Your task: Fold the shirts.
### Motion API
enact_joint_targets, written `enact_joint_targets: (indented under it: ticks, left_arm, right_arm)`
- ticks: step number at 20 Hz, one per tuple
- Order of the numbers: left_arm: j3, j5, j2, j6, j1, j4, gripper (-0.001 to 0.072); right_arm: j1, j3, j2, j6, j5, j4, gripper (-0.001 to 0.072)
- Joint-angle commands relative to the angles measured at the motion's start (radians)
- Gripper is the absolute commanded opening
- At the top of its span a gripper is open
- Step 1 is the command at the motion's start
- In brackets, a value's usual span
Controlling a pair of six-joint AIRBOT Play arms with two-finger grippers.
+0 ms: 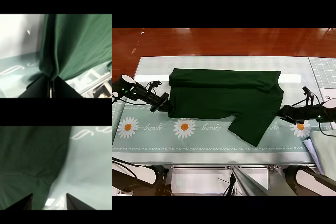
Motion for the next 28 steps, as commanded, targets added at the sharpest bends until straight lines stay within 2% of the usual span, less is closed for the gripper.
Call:
enact_joint_targets:
  ticks: [1,4,6,7,8,9,14,17,20,26,28]
  left_arm:
    - [0.000,-0.008,0.001,0.016,0.001,-0.003,0.0022]
    - [0.000,-0.003,0.001,0.023,0.002,-0.003,0.0022]
    - [0.000,-0.003,0.001,0.038,0.004,-0.003,0.0022]
    - [0.000,-0.003,0.001,0.039,0.006,-0.002,0.0021]
    - [0.001,-0.002,0.001,0.043,0.009,-0.002,0.0022]
    - [0.002,0.001,0.001,0.060,0.014,-0.003,0.0022]
    - [0.084,-0.020,0.016,0.103,0.021,-0.035,0.0022]
    - [0.222,0.017,0.033,0.140,0.018,-0.204,0.0021]
    - [0.343,0.147,0.032,0.129,-0.002,-0.271,0.0021]
    - [0.376,0.546,0.008,0.117,-0.078,-0.275,0.0022]
    - [0.377,0.600,-0.021,0.117,-0.096,-0.275,0.0022]
  right_arm:
    - [0.009,-0.080,0.010,-0.034,-0.105,0.162,0.0475]
    - [0.139,-0.096,-0.013,-0.021,-0.156,0.159,0.0475]
    - [0.244,-0.095,-0.053,0.042,-0.204,0.127,0.0469]
    - [0.272,-0.095,-0.065,0.061,-0.214,0.110,0.0370]
    - [0.280,-0.095,-0.066,0.068,-0.214,0.094,0.0153]
    - [0.274,-0.094,-0.060,0.079,-0.209,0.089,0.0033]
    - [0.178,0.030,0.072,0.061,-0.208,0.090,0.0023]
    - [0.182,0.180,0.066,0.081,-0.317,0.118,0.0023]
    - [0.215,0.320,-0.059,0.080,-0.423,0.120,0.0023]
    - [0.243,0.624,-0.392,0.080,-0.564,0.120,0.0022]
    - [0.244,0.715,-0.479,0.086,-0.600,0.137,0.0023]
